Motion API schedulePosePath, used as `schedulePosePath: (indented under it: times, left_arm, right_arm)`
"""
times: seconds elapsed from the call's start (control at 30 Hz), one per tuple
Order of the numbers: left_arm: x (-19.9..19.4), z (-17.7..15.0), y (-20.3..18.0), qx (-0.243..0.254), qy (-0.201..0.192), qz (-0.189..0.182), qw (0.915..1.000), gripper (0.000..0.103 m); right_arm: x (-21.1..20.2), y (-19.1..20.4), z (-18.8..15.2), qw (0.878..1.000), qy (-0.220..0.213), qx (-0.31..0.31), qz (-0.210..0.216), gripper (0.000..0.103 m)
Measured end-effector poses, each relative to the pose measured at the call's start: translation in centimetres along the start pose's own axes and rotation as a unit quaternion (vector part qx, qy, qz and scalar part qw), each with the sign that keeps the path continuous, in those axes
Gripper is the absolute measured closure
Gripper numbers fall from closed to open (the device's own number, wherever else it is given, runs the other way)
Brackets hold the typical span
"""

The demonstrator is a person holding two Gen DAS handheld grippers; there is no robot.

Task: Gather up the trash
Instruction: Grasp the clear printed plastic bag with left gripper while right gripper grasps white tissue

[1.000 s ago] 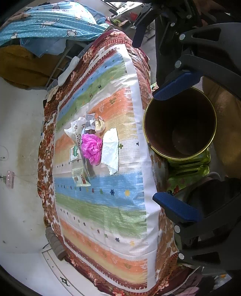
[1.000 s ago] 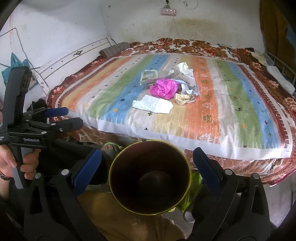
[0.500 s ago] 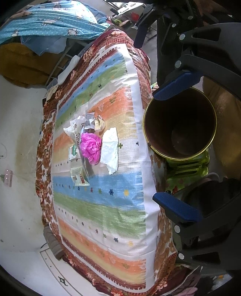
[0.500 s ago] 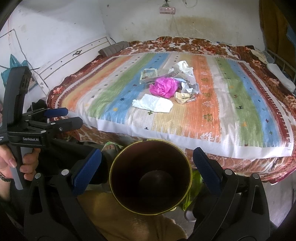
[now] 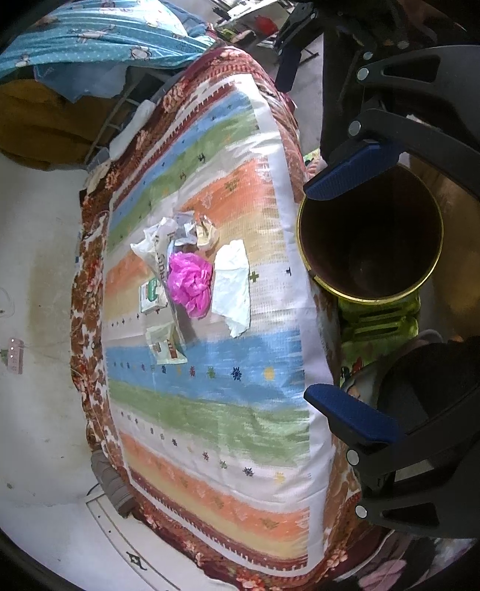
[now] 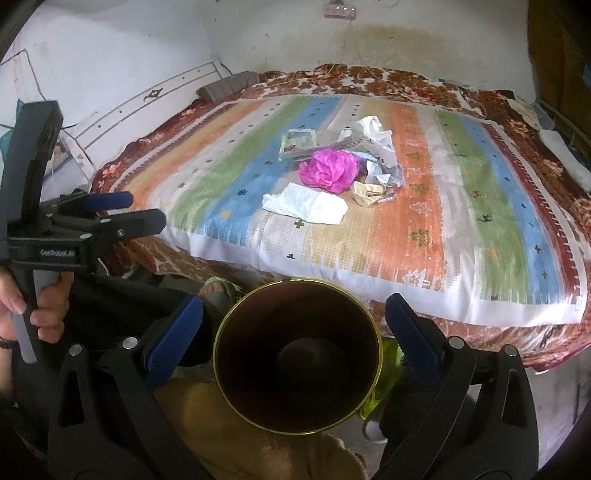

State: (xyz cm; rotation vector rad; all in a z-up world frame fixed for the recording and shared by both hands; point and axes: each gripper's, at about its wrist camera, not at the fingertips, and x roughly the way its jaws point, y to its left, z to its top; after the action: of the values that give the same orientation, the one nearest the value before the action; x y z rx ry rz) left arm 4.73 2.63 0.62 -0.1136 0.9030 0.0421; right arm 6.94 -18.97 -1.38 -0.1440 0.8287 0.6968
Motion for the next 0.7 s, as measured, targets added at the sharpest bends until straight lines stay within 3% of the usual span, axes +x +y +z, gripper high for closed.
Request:
schedulePosePath:
  times: [0.27, 0.53, 0.7]
  left_arm:
    - [2.8, 3.4, 1.2, -0.008, 0.031, 0.008, 0.9995, 0.006]
    - [5.7, 7.5, 0.8, 0.051, 0.03, 0.058, 0.9966, 0.006]
    - [8.4, 9.7, 1.8, 0.061, 0.036, 0.056, 0.9959, 0.006]
  right_arm:
    - [1.8, 0.0, 2.5, 1.0, 0.02, -0.023, -0.003, 0.009]
    - [4.7, -0.8, 4.9, 0.999, 0.044, -0.026, -0.002, 0.009]
    - [6.7, -1.5, 6.3, 0.998, 0.058, -0.029, -0.001, 0.009]
